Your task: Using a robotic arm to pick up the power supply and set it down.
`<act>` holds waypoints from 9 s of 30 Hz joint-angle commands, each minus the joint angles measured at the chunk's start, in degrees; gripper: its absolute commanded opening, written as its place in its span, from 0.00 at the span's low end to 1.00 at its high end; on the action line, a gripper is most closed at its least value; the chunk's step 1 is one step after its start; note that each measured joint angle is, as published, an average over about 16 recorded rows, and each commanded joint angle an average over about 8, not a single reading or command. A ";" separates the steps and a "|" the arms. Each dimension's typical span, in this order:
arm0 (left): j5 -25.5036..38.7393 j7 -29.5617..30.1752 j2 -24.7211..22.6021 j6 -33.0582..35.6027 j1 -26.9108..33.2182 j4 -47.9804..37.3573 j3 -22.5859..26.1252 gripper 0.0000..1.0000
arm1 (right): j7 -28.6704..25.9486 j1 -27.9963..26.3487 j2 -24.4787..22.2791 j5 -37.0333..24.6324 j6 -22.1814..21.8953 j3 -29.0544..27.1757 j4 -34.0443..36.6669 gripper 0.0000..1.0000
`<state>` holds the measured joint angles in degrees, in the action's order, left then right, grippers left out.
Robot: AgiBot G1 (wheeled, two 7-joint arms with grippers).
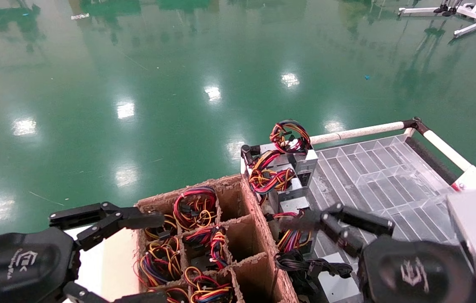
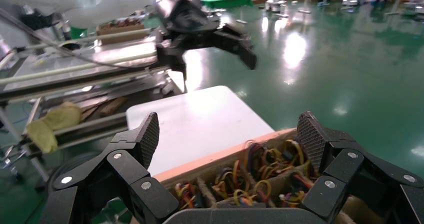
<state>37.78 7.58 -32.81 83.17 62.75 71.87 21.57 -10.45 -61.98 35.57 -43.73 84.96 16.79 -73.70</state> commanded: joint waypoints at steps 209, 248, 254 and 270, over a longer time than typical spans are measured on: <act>-0.04 -0.03 0.02 -0.02 0.02 0.00 0.05 1.00 | 42.78 -48.83 24.54 -37.81 -18.50 18.49 74.68 0.00; -0.05 -0.03 0.02 -0.03 0.01 -0.01 0.06 1.00 | 43.66 -48.43 26.65 -40.92 -21.30 20.74 73.58 0.70; -0.05 -0.04 0.03 -0.04 0.00 -0.02 0.06 1.00 | 43.48 -48.48 26.94 -41.10 -21.04 20.90 73.62 1.00; -0.05 -0.04 0.03 -0.04 0.00 -0.02 0.06 1.00 | 42.57 -50.49 26.41 -41.64 -19.73 21.21 73.34 1.00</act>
<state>37.73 7.54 -32.78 83.13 62.75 71.84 21.63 32.03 -112.51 62.02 -85.42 65.28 38.05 -0.34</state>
